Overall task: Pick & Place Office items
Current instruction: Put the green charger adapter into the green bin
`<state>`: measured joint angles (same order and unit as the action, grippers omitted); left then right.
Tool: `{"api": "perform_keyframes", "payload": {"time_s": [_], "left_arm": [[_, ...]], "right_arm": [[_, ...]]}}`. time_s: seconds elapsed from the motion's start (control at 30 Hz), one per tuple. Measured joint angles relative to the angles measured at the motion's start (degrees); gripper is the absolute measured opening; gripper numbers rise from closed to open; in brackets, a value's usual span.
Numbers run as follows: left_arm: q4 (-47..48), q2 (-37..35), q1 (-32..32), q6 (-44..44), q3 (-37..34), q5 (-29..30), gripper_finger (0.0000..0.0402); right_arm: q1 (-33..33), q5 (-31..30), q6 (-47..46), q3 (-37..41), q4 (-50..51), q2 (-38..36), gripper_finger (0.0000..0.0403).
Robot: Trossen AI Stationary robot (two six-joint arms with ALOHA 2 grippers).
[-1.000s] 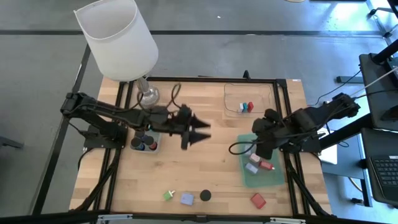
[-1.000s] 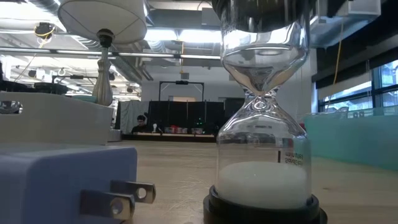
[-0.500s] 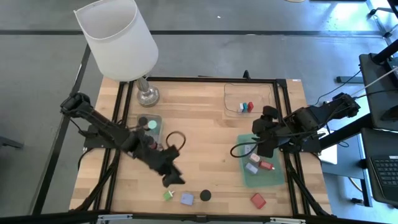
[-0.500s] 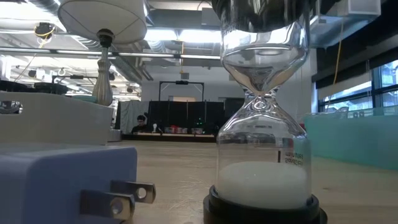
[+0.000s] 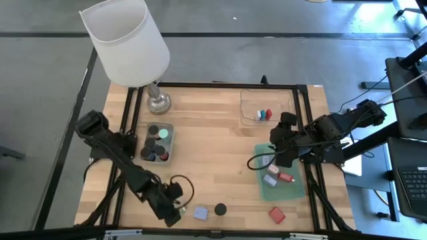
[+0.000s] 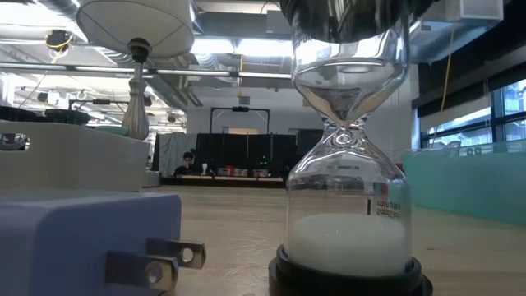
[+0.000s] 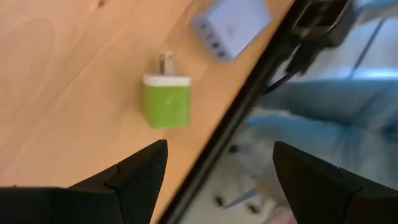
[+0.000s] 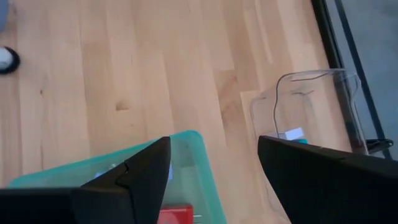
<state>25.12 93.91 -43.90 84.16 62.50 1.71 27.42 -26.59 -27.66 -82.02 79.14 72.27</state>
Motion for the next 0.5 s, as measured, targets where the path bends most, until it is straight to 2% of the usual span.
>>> {"api": "perform_keyframes", "payload": {"time_s": [0.23, 0.5], "left_arm": [[0.42, 3.56, -1.73, -9.31, 0.02, 2.57, 0.0287], [0.10, 3.93, -3.45, -17.86, 0.02, 19.64, 0.0287]], "right_arm": [[-0.02, -0.02, -3.24, 0.00, -3.18, 0.00, 0.0245], [-1.02, -0.01, -3.47, 0.00, -8.98, 0.00, 0.0245]]}}
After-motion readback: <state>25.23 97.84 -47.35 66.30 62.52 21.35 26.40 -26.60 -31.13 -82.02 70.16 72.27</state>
